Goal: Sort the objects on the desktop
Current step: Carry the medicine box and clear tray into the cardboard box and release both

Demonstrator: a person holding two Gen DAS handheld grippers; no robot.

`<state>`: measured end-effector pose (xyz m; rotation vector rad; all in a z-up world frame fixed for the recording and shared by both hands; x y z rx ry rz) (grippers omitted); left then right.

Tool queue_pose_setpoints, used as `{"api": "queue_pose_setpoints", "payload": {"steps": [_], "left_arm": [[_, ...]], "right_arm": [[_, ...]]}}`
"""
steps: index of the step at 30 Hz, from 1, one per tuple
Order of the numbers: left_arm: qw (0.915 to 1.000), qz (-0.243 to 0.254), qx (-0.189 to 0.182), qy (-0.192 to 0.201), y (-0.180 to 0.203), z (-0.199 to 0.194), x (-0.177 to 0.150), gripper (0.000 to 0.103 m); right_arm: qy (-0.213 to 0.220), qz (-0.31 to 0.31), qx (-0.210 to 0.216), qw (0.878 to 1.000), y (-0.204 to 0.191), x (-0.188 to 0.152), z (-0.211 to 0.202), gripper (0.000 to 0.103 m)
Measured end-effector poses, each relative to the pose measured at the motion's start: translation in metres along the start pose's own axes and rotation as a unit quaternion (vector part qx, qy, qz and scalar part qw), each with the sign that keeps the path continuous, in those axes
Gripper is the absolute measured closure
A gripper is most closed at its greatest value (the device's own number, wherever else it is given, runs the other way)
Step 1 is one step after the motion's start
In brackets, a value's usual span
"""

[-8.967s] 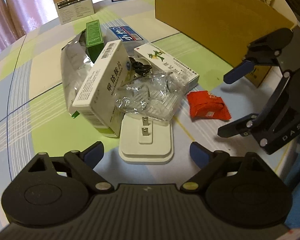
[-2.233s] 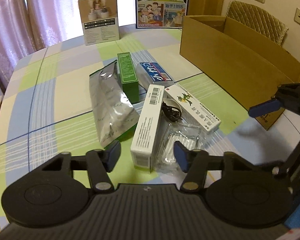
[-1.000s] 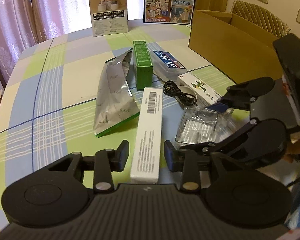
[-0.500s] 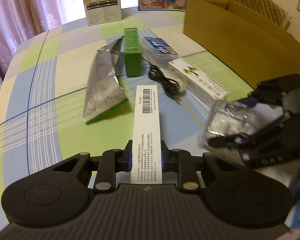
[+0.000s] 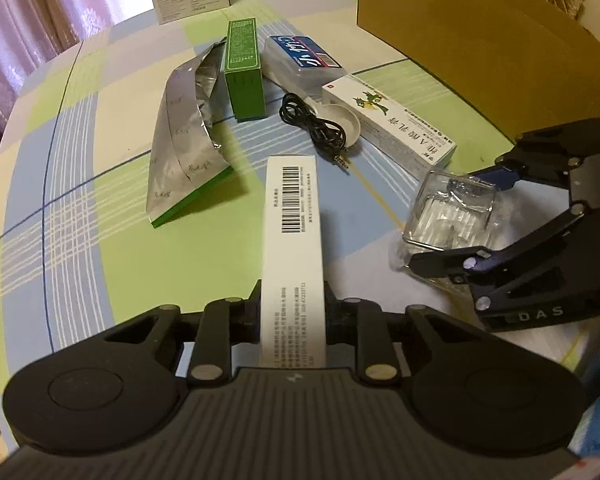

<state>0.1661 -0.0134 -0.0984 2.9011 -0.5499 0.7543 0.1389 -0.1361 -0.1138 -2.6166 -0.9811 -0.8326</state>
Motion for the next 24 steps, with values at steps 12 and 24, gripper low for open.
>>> {"api": "queue_pose_setpoints", "payload": {"steps": [12,24], "left_arm": [[0.9983,-0.031,0.010,0.049,0.009,-0.056,0.005,0.083],[0.9922,-0.037,-0.023,0.117,0.059,-0.108,0.042,0.083]], "right_arm": [[0.085,0.029,-0.029,0.996,0.004,0.009,-0.050,0.039],[0.156,0.067,-0.071,0.983,0.041,0.041,-0.142,0.039]]}}
Point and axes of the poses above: each gripper's, at about its wrist camera, not at the fingertips, and z roughly the way its jaws point, y to its right, x to its top, the point moved 5 cm from there along z, roughly the way its jaws point, and after that the axes turned 6 degrees about -z, right-handed, at the moved point
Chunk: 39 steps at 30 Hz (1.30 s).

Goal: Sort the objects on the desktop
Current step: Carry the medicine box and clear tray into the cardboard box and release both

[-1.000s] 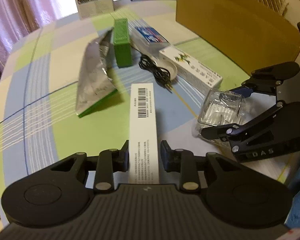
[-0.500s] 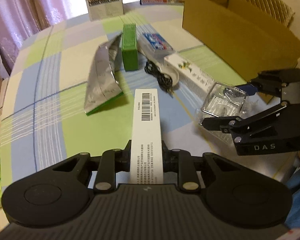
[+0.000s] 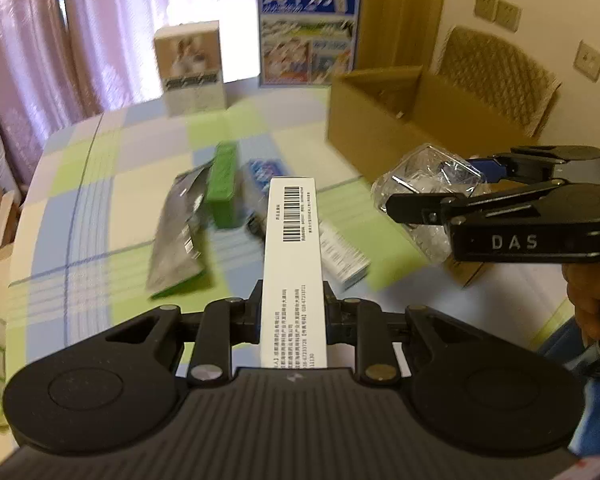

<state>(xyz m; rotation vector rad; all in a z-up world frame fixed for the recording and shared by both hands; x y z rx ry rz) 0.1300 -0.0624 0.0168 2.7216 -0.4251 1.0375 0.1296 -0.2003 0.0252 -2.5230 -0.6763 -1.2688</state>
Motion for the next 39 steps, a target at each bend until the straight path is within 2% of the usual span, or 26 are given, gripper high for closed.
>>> {"api": "queue_pose_setpoints", "payload": {"steps": [11,17,22,30,39], "left_arm": [[0.9963,0.011,-0.079,0.033,0.100,0.011,0.059,0.083],[0.9933,0.011,-0.109,0.035,0.150,0.032,0.082,0.083],[0.9922,0.011,-0.120,0.031,0.181,0.054,0.093,0.083],[0.9924,0.007,-0.121,0.021,0.203,0.082,0.099,0.083],[0.9935,0.011,-0.112,0.014,0.210,0.099,0.098,0.083]], "right_arm": [[0.023,0.039,-0.085,0.995,0.109,0.018,-0.071,0.039],[0.011,0.053,-0.118,0.991,0.163,0.008,-0.082,0.039],[0.002,0.071,-0.123,0.990,0.196,-0.004,-0.079,0.039],[-0.010,0.095,-0.119,0.988,0.223,-0.021,-0.064,0.039],[-0.017,0.104,-0.115,0.988,0.232,-0.029,-0.054,0.039]]}}
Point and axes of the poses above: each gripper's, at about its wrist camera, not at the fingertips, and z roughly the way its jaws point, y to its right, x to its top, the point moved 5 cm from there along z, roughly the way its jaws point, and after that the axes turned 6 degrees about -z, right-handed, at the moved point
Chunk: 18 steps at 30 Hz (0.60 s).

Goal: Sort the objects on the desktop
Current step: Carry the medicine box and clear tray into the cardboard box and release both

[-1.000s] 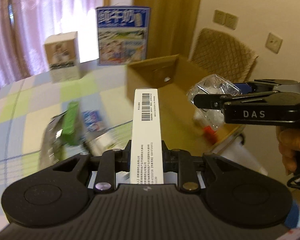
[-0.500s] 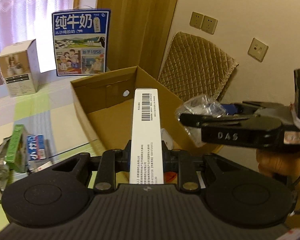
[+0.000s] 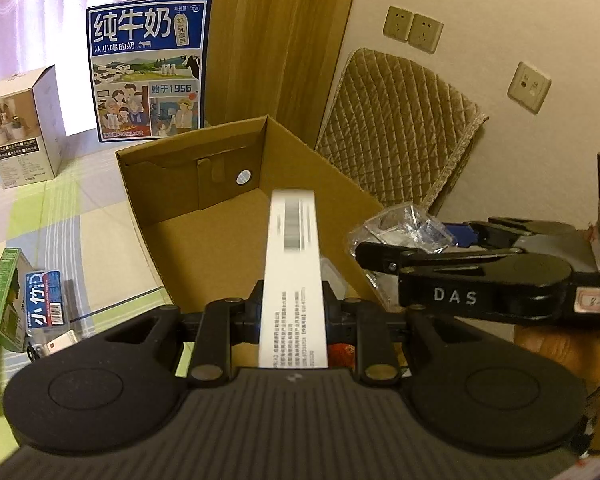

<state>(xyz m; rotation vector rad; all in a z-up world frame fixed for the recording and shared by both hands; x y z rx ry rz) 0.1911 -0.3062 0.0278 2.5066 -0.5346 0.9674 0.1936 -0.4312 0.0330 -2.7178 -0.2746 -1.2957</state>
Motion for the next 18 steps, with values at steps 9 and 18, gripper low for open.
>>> {"api": "queue_pose_setpoints", "payload": {"steps": [9,18], "left_arm": [[0.9998,-0.002,0.012,0.012,-0.010,-0.016,-0.003,0.083],[0.9995,-0.021,0.021,0.014,-0.026,-0.027,-0.015,0.083]], "right_arm": [[-0.005,-0.002,0.005,1.000,-0.003,-0.003,0.004,0.039],[-0.013,-0.006,0.016,1.000,-0.011,-0.002,0.010,0.039]]}}
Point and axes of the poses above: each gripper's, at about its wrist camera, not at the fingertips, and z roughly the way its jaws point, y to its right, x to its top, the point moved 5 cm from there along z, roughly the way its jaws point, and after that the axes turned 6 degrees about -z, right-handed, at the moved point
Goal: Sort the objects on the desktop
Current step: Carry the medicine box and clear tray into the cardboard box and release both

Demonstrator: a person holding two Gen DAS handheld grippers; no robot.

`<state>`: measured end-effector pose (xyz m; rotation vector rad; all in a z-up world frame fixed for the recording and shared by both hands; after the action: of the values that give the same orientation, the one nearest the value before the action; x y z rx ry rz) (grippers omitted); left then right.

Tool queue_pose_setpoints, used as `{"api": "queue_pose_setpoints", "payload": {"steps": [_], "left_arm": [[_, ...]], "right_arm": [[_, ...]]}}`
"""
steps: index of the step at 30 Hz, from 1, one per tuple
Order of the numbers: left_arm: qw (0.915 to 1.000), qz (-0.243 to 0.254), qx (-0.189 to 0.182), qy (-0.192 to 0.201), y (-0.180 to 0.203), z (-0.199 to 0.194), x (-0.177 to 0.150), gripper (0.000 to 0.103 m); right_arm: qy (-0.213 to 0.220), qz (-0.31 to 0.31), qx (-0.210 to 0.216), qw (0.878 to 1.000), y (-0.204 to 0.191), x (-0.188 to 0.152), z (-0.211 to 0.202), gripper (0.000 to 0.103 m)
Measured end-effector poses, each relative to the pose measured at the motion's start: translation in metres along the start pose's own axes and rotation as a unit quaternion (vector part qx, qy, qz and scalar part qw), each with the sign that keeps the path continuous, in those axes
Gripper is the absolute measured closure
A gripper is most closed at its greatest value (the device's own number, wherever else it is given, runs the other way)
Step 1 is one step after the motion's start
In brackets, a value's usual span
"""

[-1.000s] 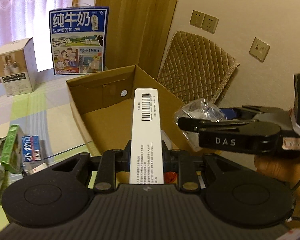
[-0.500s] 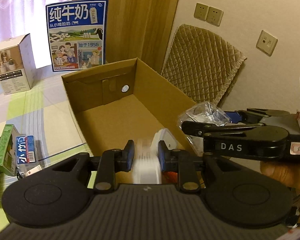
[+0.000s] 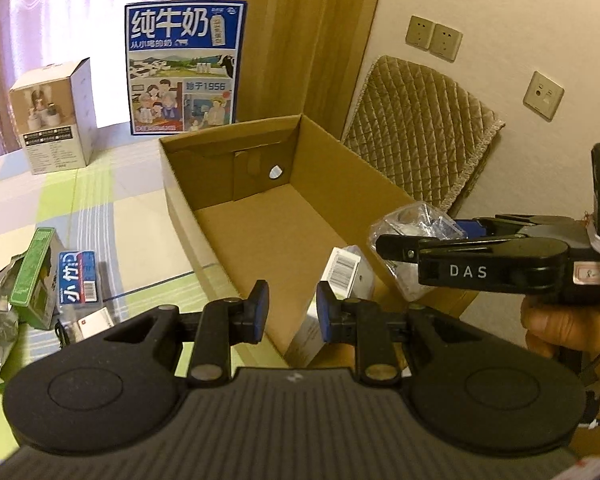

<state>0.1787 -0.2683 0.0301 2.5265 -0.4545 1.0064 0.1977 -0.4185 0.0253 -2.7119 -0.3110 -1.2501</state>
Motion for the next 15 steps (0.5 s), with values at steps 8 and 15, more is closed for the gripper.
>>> {"api": "queue_pose_setpoints", "payload": {"steps": [8,15], "left_arm": [[0.9999,-0.008,0.003,0.005,-0.007,-0.009,-0.005,0.082],[0.9999,-0.015,0.007,0.005,-0.014,-0.020,-0.014,0.081]], "right_arm": [[0.005,0.005,0.009,1.000,-0.004,0.001,-0.003,0.027],[0.009,0.006,0.003,1.000,-0.005,0.000,-0.016,0.025]]}}
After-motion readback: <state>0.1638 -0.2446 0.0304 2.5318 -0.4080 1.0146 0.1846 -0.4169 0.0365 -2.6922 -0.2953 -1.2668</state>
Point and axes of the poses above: each gripper's, at about its wrist camera, not at the fingertips, and z roughly the way its jaws point, y to its right, x to its top, the point moved 5 cm from there along z, roughly the way its jaws point, and after that the axes turned 6 degrees about -z, right-handed, at the moved point
